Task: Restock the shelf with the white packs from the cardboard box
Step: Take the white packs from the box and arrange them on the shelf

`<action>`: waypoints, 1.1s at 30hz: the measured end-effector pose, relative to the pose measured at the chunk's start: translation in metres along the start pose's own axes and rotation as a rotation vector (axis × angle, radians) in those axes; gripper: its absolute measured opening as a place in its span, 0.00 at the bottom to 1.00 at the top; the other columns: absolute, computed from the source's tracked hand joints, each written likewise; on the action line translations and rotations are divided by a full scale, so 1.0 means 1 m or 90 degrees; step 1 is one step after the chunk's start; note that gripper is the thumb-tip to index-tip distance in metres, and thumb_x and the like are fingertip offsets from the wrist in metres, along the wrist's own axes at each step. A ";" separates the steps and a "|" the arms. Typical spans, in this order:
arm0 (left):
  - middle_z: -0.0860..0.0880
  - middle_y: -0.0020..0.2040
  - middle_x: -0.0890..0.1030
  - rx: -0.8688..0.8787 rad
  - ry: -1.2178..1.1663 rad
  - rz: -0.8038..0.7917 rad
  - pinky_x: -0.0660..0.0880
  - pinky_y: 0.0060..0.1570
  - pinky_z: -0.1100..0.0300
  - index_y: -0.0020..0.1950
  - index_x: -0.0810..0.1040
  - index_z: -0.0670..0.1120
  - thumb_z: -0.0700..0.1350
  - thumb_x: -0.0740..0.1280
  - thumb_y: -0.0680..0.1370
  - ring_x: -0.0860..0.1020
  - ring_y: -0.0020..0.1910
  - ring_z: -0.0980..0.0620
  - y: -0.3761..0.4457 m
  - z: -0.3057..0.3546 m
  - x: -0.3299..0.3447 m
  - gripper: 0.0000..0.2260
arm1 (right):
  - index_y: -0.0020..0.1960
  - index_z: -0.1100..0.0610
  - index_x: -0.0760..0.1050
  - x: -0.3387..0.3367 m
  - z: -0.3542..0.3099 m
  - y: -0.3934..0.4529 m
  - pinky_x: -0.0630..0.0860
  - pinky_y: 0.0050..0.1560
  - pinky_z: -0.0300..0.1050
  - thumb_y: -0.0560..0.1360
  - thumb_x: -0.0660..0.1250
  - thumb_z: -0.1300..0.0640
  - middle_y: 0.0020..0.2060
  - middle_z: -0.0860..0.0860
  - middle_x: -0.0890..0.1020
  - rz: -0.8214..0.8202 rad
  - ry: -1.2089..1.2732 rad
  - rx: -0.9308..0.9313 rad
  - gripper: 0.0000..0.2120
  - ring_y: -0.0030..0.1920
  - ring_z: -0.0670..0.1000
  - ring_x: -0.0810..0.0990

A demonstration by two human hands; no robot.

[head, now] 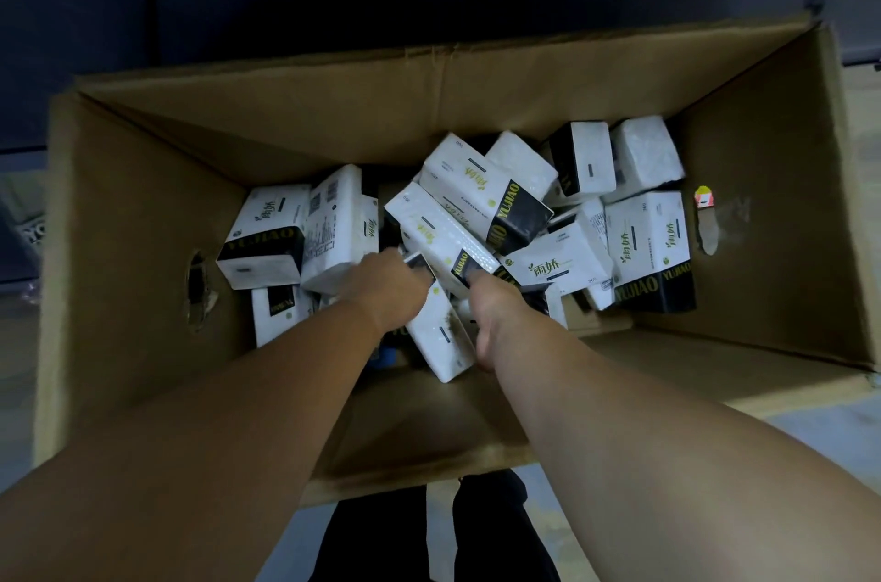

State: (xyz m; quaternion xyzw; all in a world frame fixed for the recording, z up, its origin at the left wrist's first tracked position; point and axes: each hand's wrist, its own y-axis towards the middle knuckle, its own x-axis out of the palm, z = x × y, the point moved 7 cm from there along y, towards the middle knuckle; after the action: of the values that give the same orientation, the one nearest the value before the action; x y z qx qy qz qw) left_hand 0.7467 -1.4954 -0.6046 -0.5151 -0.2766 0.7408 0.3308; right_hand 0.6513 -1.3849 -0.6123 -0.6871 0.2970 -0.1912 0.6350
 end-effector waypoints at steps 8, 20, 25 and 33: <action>0.42 0.59 0.77 0.017 -0.081 0.010 0.74 0.55 0.53 0.68 0.69 0.42 0.48 0.63 0.80 0.76 0.55 0.44 -0.003 -0.013 0.011 0.19 | 0.54 0.58 0.77 -0.009 0.014 0.025 0.76 0.39 0.46 0.83 0.54 0.53 0.45 0.55 0.81 0.008 -0.040 0.050 0.15 0.45 0.53 0.80; 0.41 0.65 0.73 -0.009 -0.152 0.074 0.71 0.58 0.53 0.70 0.68 0.40 0.48 0.61 0.80 0.73 0.59 0.42 -0.013 -0.007 -0.011 0.20 | 0.57 0.54 0.66 -0.014 -0.012 0.005 0.69 0.42 0.48 0.82 0.57 0.56 0.36 0.50 0.67 0.022 0.001 -0.082 0.04 0.33 0.48 0.66; 0.41 0.69 0.68 -0.023 -0.206 0.123 0.72 0.50 0.57 0.74 0.65 0.43 0.50 0.61 0.80 0.73 0.53 0.46 -0.028 0.000 -0.030 0.24 | 0.55 0.59 0.70 -0.037 -0.027 -0.018 0.68 0.35 0.45 0.79 0.60 0.53 0.37 0.52 0.71 0.086 0.019 -0.162 0.10 0.33 0.51 0.68; 0.42 0.56 0.80 0.018 -0.367 0.211 0.78 0.54 0.46 0.65 0.74 0.44 0.51 0.64 0.73 0.79 0.52 0.41 -0.078 0.028 -0.071 0.22 | 0.45 0.57 0.73 -0.061 -0.059 -0.084 0.66 0.33 0.43 0.78 0.62 0.54 0.38 0.53 0.75 0.090 0.042 -0.373 0.07 0.36 0.52 0.72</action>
State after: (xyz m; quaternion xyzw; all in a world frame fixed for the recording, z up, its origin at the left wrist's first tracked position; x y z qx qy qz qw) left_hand 0.7537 -1.5031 -0.4959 -0.3174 -0.2611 0.9036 0.1208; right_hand 0.5815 -1.3878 -0.5159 -0.8118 0.4074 -0.0750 0.4117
